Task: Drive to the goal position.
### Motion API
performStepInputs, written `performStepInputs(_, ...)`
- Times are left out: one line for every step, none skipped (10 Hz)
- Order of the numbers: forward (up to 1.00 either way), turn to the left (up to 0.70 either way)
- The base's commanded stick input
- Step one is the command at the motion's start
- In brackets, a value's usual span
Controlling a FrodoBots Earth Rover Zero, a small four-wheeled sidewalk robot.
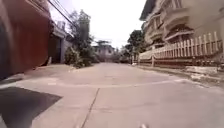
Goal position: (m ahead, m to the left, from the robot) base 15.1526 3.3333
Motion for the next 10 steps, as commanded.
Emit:
performStepInputs(1.00, 0.34)
performStepInputs(1.00, 0.37)
performStepInputs(1.00, 0.18)
performStepInputs(1.00, 0.00)
performStepInputs(1.00, 0.00)
performStepInputs(1.00, 0.00)
performStepInputs(1.00, 0.02)
performStepInputs(1.00, 0.09)
performStepInputs(1.00, 0.16)
performStepInputs(1.00, 0.23)
